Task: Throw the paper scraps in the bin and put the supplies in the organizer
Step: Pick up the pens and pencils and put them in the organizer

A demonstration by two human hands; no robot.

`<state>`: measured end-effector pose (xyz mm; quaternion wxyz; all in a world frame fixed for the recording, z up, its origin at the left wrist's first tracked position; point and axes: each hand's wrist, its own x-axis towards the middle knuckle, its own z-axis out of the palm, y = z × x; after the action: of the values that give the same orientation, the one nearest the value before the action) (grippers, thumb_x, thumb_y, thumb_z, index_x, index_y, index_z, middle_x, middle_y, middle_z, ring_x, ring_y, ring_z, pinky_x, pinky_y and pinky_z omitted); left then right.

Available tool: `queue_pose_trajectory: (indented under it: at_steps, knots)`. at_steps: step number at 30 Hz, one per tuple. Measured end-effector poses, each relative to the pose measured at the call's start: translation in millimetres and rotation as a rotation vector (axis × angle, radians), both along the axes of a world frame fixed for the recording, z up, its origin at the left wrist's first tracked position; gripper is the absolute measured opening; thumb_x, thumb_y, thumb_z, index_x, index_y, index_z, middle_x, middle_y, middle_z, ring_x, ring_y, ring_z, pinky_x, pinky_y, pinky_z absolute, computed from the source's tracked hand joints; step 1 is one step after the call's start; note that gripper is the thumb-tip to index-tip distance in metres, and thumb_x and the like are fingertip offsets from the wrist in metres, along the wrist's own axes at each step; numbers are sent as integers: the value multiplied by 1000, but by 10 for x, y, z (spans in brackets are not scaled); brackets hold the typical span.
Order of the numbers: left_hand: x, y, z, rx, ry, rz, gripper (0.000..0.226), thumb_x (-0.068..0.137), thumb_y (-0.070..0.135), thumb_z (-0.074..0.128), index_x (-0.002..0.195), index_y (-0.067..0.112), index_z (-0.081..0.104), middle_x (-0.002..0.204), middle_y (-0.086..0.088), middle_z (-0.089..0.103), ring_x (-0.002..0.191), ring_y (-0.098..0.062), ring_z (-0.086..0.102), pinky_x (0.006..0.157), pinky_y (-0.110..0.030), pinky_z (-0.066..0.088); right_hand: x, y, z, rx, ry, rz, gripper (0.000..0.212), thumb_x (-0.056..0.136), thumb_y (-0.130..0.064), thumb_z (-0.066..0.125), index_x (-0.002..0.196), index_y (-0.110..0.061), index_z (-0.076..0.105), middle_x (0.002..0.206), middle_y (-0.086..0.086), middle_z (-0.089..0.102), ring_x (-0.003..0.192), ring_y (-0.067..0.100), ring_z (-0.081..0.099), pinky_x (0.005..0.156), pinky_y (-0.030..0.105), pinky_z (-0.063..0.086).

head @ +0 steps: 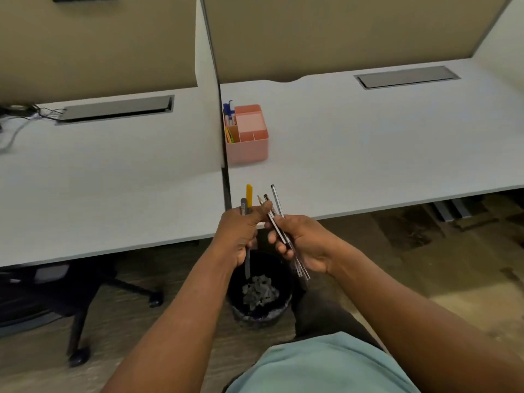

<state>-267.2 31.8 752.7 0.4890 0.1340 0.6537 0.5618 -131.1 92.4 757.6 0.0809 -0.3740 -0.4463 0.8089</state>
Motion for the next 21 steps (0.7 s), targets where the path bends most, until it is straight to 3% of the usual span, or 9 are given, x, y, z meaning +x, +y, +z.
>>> queue_pose_trajectory:
  at_steps: [5, 8, 10, 13, 17, 21]
  knots:
    - [-294, 481, -54, -64, -24, -35, 26, 79, 34, 78, 82, 10, 67, 59, -1, 54, 41, -8, 33, 36, -17, 24, -373, 533, 12, -46, -13, 92, 33, 105, -30, 36, 105, -4, 56, 77, 9, 67, 57, 14, 57, 46, 20, 45]
    - [-490, 835, -34, -92, -62, -64, 24, 80, 31, 77, 83, 9, 67, 58, -4, 52, 43, -10, 33, 34, -17, 24, -550, 930, 45, -78, -40, 163, 35, 105, -30, 35, 105, -3, 58, 87, 13, 68, 72, 21, 65, 67, 32, 56]
    - [-590, 1084, 5, -96, -77, -87, 26, 79, 31, 78, 88, 8, 68, 57, -5, 52, 44, -11, 33, 35, -19, 25, -627, 1241, 70, -45, -75, 223, 36, 104, -29, 36, 105, -3, 61, 94, 15, 69, 84, 24, 66, 83, 41, 56]
    - [-716, 1494, 93, -92, -88, -105, 30, 79, 28, 77, 96, 5, 69, 53, -2, 54, 44, -10, 34, 38, -21, 26, -722, 1708, 140, -27, -105, 304, 37, 104, -31, 38, 109, -3, 63, 98, 15, 70, 93, 25, 66, 91, 44, 53]
    - [-860, 1989, 195, -69, -96, -139, 32, 82, 26, 75, 102, 2, 68, 55, -2, 50, 42, -8, 36, 35, -18, 28, -855, 2245, 225, 26, -132, 370, 38, 102, -34, 42, 111, -5, 64, 98, 12, 68, 94, 23, 64, 88, 37, 52]
    - [-968, 2355, 206, -21, -17, -152, 33, 84, 24, 72, 101, -3, 65, 60, -2, 46, 46, -8, 33, 36, -18, 29, -951, 2671, 217, 243, -232, 454, 45, 100, -42, 42, 113, -4, 62, 70, 1, 53, 64, 13, 44, 62, 27, 43]
